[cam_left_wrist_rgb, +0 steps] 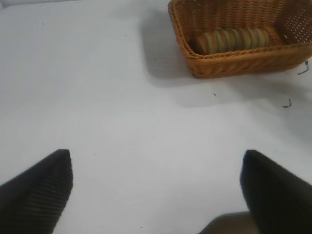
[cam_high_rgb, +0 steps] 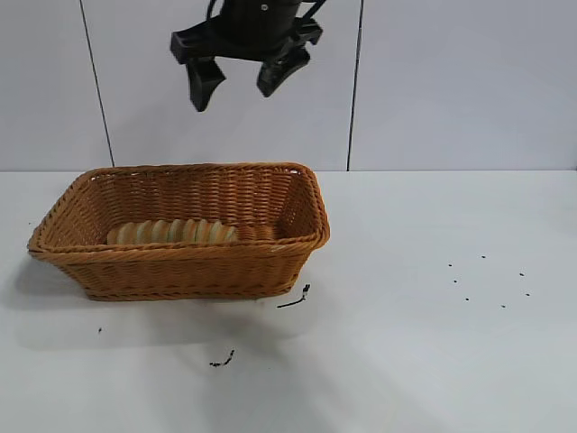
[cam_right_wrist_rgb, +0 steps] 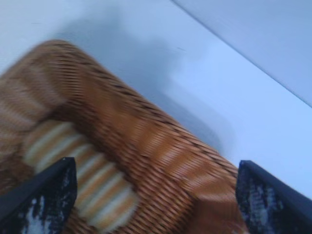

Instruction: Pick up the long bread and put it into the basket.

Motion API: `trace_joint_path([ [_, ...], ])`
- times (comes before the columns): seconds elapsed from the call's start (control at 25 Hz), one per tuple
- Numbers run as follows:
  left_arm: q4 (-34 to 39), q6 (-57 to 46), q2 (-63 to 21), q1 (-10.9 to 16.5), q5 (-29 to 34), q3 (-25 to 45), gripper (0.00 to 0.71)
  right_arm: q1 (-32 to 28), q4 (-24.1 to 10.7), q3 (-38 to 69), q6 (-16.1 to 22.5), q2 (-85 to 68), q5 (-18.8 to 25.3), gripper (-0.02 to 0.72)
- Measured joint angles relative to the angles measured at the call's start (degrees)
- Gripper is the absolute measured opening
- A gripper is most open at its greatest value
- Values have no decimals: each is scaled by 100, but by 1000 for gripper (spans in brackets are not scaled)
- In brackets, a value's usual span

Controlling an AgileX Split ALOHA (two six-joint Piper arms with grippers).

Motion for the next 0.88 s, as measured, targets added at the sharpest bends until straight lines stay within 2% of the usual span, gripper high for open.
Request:
trace_joint_path([
  [0.16,0,0,0,0,0,0,696,-800,38,0,-8,0,155,609],
  [0.32,0,0,0,0,0,0,696,-1315,38,0,-57,-26,301,609],
  [0.64,0,0,0,0,0,0,696,-1450,89,0,-138,-100,828,609],
  [0.88,0,0,0,0,0,0,696,-1450,38,71,-57,-337,850,609],
])
